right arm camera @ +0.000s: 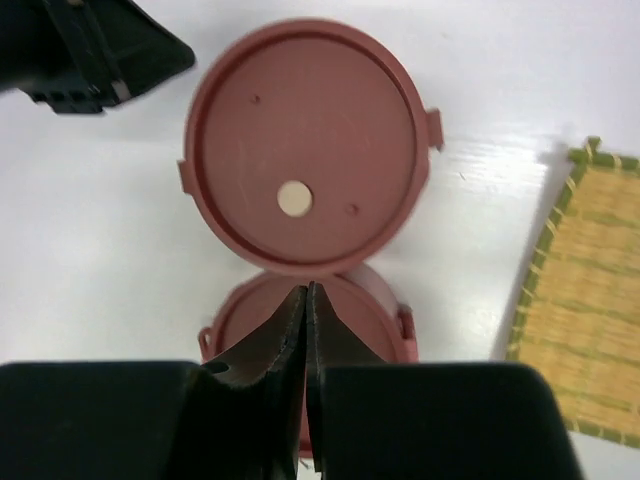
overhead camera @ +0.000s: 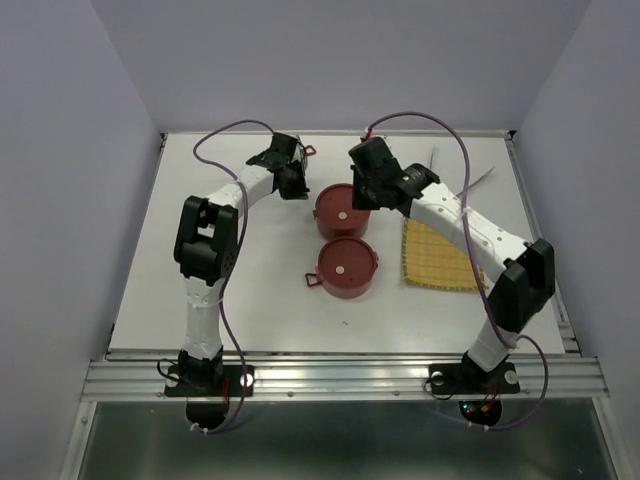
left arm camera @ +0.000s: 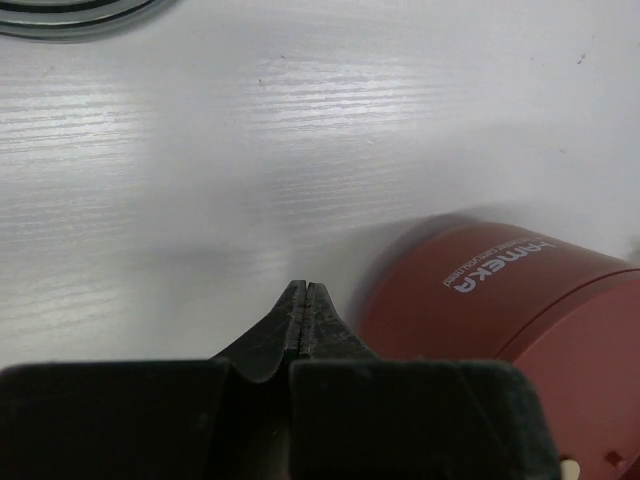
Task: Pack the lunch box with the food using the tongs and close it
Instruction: Pick up the packing box from the center of the board.
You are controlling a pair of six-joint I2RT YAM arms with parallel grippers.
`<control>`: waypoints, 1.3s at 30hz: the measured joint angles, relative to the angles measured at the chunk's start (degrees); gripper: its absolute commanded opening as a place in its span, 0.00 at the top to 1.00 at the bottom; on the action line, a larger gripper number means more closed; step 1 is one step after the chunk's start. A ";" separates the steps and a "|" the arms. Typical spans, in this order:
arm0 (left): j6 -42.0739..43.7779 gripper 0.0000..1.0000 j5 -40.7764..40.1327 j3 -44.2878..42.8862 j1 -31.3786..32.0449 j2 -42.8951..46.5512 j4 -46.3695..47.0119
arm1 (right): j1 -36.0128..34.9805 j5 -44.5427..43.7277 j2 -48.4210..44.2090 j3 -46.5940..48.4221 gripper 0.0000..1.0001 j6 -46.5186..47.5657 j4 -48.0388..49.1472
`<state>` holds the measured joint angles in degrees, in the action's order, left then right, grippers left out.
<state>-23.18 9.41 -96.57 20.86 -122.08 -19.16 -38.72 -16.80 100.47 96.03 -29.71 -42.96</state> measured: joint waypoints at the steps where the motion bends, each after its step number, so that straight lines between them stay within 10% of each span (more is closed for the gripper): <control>1: 0.00 1.00 -0.02 0.00 0.00 0.33 0.00 | 0.00 -0.02 -2.32 -2.45 0.78 -0.63 0.17; 7: -0.57 1.00 -0.31 5.92 0.02 6.49 1.33 | 0.00 2.19 -13.60 -21.22 0.44 -5.97 0.87; 24: -6.99 1.00 -3.74 32.11 1.44 33.29 2.82 | 0.39 8.87 -13.64 -29.94 0.46 -8.70 4.39; 39: -21.05 0.38 1.55 51.87 10.25 45.94 10.03 | 15.52 25.62 -15.08 -33.33 0.45 2.25 9.05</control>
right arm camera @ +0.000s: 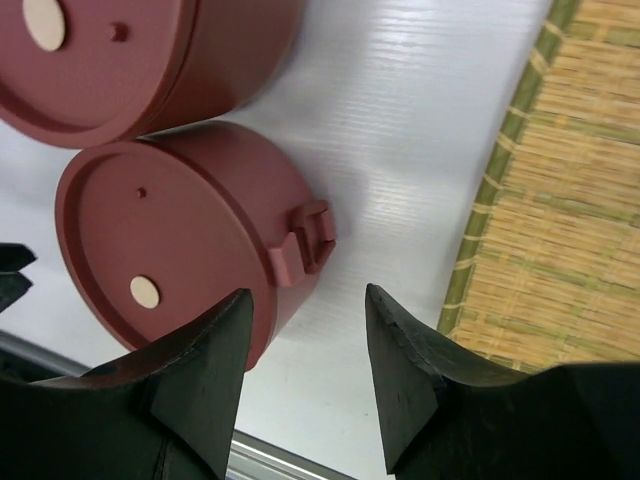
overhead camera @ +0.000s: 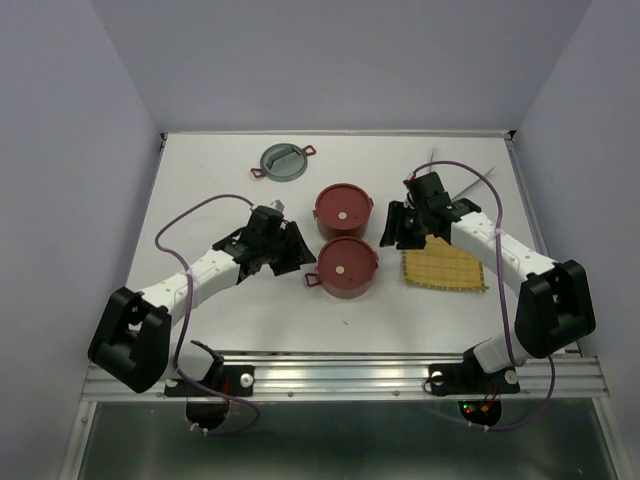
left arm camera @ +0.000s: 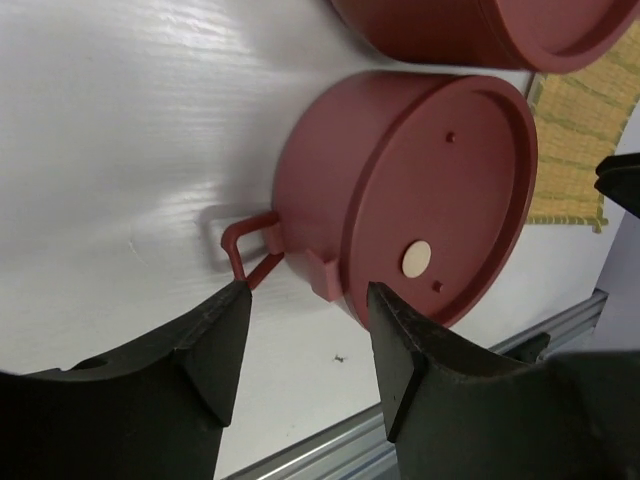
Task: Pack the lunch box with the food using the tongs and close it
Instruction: Pick up the packing box from the center of the board.
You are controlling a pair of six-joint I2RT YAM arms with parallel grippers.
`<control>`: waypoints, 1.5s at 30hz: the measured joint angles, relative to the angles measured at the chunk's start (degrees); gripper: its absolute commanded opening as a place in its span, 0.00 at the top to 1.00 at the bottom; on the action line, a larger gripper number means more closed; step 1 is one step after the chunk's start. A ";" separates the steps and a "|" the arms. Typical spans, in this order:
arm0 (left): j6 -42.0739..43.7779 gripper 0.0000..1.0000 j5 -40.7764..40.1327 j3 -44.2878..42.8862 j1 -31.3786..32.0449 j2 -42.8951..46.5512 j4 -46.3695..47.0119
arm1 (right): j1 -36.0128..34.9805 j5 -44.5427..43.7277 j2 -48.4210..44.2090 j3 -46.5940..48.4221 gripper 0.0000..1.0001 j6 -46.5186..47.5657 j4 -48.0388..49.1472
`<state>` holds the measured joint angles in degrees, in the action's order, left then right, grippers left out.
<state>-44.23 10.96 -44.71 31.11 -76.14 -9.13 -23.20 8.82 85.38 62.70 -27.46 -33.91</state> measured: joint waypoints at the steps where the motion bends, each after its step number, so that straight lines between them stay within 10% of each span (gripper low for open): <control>1: -1.29 0.38 0.57 1.05 0.55 0.52 0.96 | 0.37 1.09 0.02 -0.17 0.45 0.63 0.28; 17: -7.82 0.37 2.19 5.01 3.56 0.42 10.56 | 2.67 16.79 4.48 -2.73 0.40 6.80 4.81; 45: -8.13 0.49 2.34 8.66 4.17 -1.75 16.68 | 2.67 21.40 9.70 -2.75 0.77 5.42 10.27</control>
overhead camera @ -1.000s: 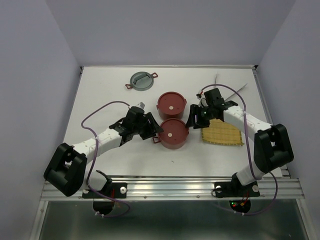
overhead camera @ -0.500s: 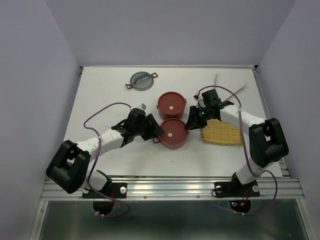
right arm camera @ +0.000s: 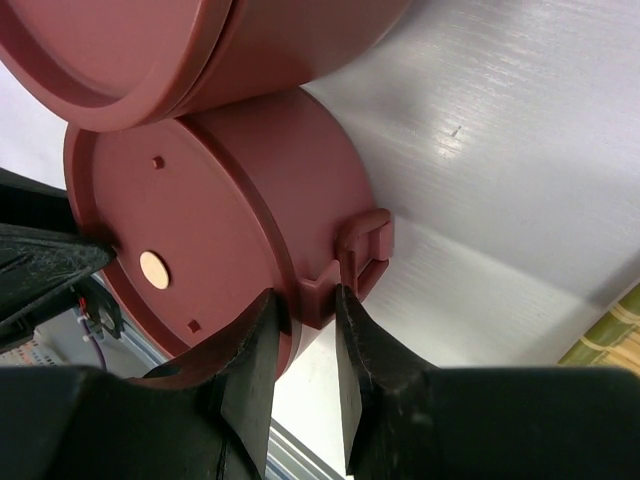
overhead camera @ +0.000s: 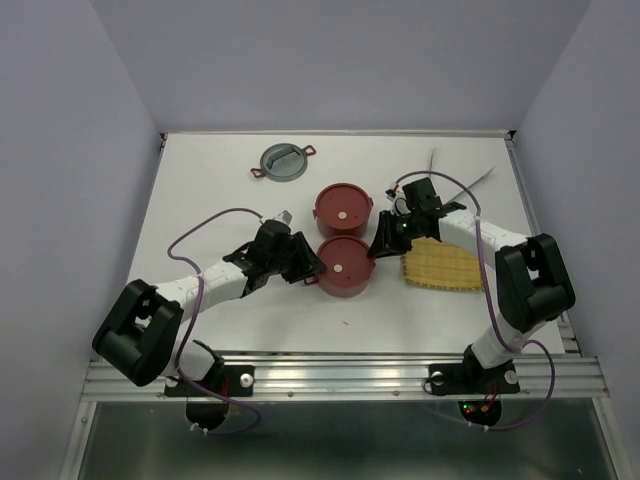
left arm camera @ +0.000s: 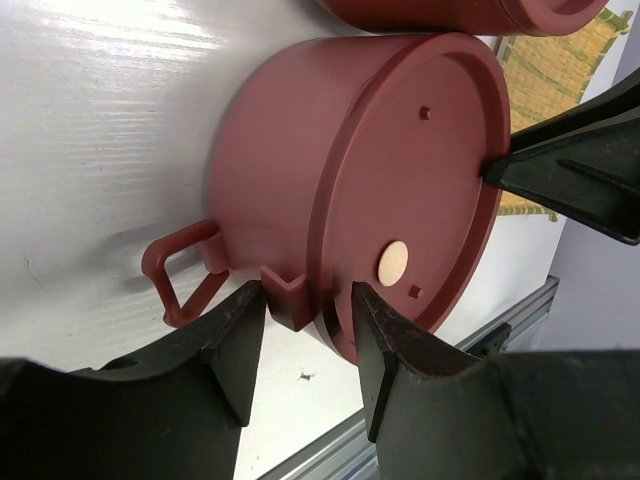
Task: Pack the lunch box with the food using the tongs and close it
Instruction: Pick up the packing box from the center of the board.
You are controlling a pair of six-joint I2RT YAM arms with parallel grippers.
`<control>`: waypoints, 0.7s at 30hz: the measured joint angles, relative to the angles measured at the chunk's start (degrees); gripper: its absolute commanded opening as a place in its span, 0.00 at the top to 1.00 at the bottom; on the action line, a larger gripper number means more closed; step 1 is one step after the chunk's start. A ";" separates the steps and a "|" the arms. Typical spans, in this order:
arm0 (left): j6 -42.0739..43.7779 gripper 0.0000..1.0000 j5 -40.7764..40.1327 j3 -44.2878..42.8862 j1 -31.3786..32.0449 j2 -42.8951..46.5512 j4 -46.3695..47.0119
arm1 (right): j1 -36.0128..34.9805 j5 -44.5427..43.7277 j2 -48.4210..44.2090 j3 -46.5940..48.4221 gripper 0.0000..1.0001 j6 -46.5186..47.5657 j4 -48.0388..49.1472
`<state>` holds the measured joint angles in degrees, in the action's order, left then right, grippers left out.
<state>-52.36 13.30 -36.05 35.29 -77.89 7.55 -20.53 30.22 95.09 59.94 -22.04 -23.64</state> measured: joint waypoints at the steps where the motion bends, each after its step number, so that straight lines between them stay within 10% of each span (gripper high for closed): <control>1: 0.00 0.49 0.00 0.11 0.00 -0.02 0.02 | 0.00 0.07 0.04 0.00 0.77 -0.07 0.13; 13: -0.59 0.66 -1.14 1.95 -0.02 -0.04 2.67 | 0.00 0.42 0.09 -0.79 0.59 -1.70 1.20; 21: -0.66 0.75 -1.20 1.95 -0.02 -0.61 3.17 | 0.00 0.26 0.09 -0.87 0.69 -2.60 1.84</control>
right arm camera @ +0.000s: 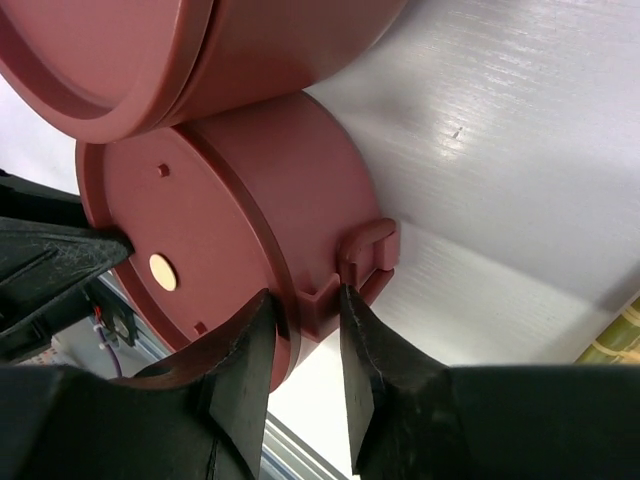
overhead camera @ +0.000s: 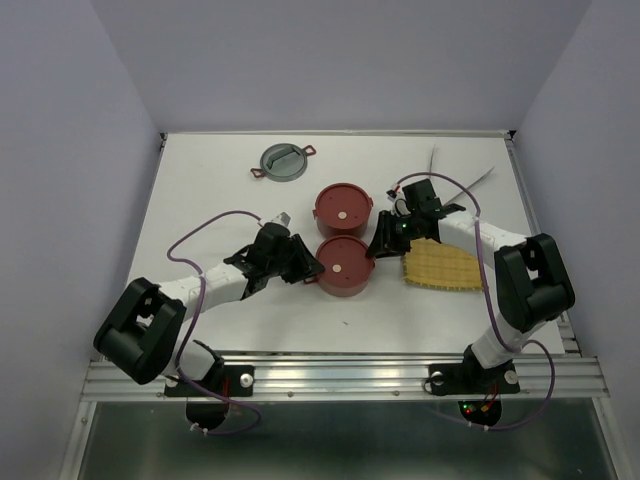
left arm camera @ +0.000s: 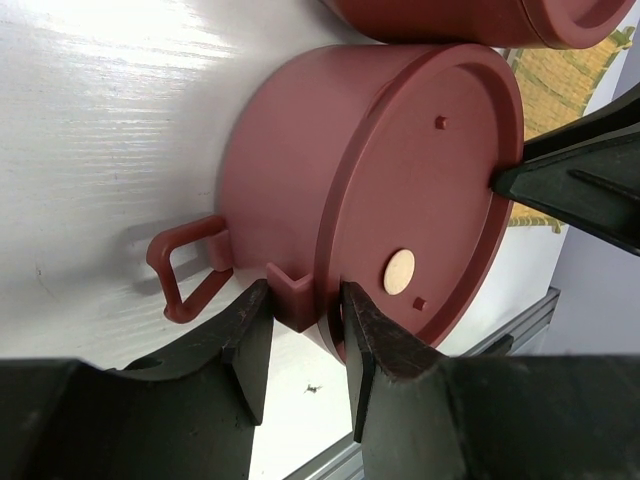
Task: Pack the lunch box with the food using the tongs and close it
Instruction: Pick up the packing box from the center of the board.
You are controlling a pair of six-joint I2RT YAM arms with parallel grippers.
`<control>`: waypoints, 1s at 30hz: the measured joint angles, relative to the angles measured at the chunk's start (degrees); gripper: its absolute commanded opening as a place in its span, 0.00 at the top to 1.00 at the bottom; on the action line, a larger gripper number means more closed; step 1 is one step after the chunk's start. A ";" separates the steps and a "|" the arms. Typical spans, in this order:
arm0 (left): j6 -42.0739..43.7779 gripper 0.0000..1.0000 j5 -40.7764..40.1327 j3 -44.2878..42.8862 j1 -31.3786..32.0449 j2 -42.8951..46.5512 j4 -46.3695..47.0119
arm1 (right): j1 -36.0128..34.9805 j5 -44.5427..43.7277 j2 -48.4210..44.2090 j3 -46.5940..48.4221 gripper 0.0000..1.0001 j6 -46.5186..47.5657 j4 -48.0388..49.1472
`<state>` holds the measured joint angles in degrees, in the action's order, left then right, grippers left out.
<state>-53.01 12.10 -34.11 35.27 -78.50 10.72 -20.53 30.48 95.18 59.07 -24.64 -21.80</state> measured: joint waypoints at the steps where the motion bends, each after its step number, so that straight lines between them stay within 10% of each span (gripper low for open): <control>1: -0.02 0.77 0.00 0.00 0.00 -0.07 0.02 | 0.00 -0.07 0.00 -0.04 0.73 -0.07 0.02; 9: -0.02 1.00 -0.13 0.00 -0.02 -0.13 0.44 | 0.00 0.17 0.00 -0.44 0.99 -0.61 0.83; 30: 4.76 1.00 -0.52 -11.58 0.02 5.18 -13.88 | -0.11 -4.63 -12.61 0.28 0.99 -6.38 -4.11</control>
<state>-48.25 11.57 -45.69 35.29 -73.32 -3.16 -20.64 25.85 82.56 59.35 -31.03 -25.91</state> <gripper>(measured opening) 0.410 0.328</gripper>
